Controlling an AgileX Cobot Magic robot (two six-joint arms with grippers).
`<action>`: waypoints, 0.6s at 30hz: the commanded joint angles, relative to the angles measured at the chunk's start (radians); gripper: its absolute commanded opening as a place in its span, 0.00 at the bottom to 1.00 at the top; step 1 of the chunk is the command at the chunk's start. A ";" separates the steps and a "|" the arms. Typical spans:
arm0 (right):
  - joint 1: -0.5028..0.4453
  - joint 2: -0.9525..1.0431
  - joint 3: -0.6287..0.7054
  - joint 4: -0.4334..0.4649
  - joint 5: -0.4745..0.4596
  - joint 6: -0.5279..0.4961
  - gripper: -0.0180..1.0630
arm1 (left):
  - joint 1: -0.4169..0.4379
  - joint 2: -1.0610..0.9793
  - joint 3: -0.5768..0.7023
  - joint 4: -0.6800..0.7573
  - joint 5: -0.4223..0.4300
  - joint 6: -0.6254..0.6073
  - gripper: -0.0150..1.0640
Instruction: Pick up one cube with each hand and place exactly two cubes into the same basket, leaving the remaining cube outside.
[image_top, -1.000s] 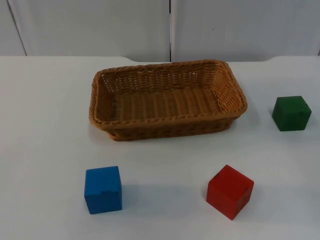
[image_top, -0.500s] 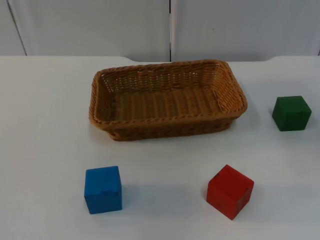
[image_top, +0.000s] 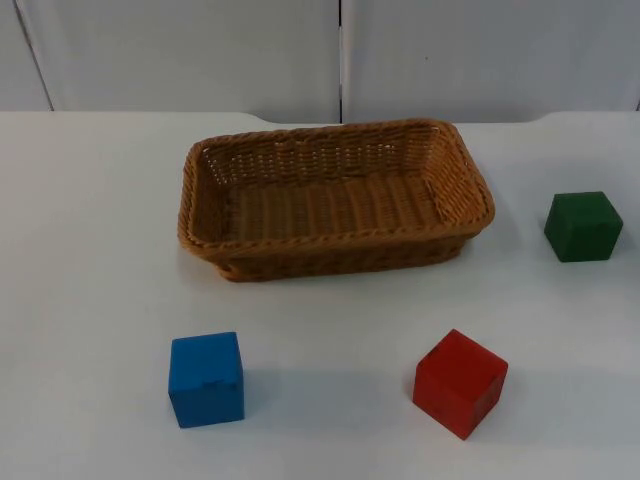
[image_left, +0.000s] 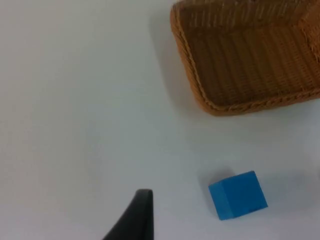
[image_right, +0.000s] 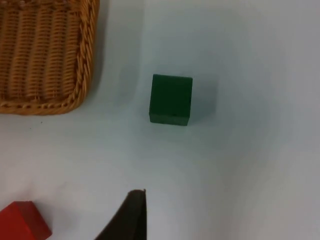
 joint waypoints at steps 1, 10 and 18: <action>-0.004 0.067 -0.051 0.001 -0.010 -0.004 0.99 | 0.002 0.032 -0.008 -0.033 0.023 0.025 0.99; -0.004 0.226 -0.129 0.001 -0.031 -0.012 0.99 | -0.007 0.104 -0.008 -0.093 0.039 0.059 0.99; -0.004 0.343 -0.135 0.001 -0.076 -0.012 0.99 | -0.148 0.202 -0.008 -0.059 -0.035 0.014 0.99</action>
